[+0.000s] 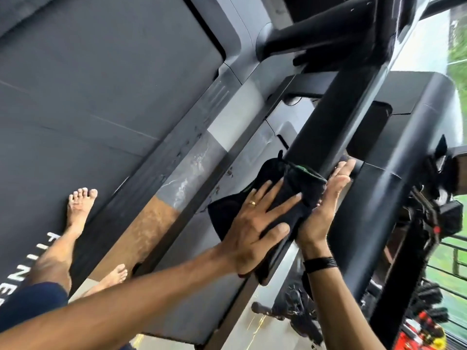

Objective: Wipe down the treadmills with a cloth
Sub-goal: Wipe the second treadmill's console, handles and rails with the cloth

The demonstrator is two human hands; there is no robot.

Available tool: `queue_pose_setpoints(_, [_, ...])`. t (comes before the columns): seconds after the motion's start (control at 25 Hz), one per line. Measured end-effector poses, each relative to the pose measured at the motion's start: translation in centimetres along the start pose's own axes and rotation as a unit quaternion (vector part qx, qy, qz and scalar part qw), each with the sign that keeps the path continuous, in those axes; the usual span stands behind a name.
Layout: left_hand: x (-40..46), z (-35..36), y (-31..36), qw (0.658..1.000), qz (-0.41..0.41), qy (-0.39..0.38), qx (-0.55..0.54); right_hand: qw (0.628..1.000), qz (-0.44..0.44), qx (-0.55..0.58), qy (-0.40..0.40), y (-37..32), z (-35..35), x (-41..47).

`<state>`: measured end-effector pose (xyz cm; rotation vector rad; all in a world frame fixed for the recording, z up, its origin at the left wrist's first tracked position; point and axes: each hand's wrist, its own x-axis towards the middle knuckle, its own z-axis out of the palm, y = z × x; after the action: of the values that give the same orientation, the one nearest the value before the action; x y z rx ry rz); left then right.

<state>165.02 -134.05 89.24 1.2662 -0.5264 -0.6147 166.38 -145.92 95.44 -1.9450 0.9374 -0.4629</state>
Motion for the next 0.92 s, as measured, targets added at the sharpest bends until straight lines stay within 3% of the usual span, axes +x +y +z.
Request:
queue_pose_setpoints(0.12, [5.2, -0.3, -1.6, 0.994, -0.091, -0.044, -0.027, 0.999, 0.012, -0.043, -0.007, -0.3, -0.1, 0.3])
queue_pose_setpoints(0.2, [8.3, 0.0, -3.3, 0.973, -0.209, -0.056, -0.075, 0.997, 0.009, -0.079, -0.004, -0.3, -0.2, 0.4])
queue_pose_setpoints(0.24, [9.1, 0.1, -4.4, 0.95, -0.273, -0.059, -0.141, 0.995, 0.003, -0.098, -0.006, -0.2, -0.3, 0.5])
queue_pose_setpoints(0.32, [9.1, 0.2, -6.1, 0.867, -0.373, -0.071, -0.322, 0.991, -0.004, -0.135, -0.011, -0.3, -0.3, 0.4])
queue_pose_setpoints(0.36, [8.5, 0.3, -6.5, 0.849, -0.391, -0.076, -0.347, 0.989, -0.005, -0.148, -0.012, -0.4, -0.2, 0.3])
queue_pose_setpoints(0.4, [7.5, 0.2, -6.3, 0.853, -0.4, -0.073, -0.328, 0.989, -0.008, -0.148, -0.016, -0.3, -0.3, 0.3])
queue_pose_setpoints(0.48, [4.6, -0.1, -5.1, 0.902, -0.374, -0.028, -0.213, 0.988, -0.015, -0.152, -0.009, -0.2, -0.3, 0.3])
queue_pose_setpoints(0.6, [0.0, -0.2, -3.0, 0.97, -0.22, -0.009, -0.098, 0.989, -0.019, -0.149, 0.009, 0.1, -0.1, 0.3])
queue_pose_setpoints(0.72, [0.0, 0.0, -1.2, 0.993, -0.106, -0.037, -0.042, 0.991, -0.03, -0.127, 0.029, 0.1, -0.2, 0.1])
queue_pose_setpoints(0.92, [9.3, 0.4, -1.3, 0.996, -0.041, -0.073, -0.002, 0.994, -0.026, -0.099, 0.027, 0.1, -0.3, 0.0])
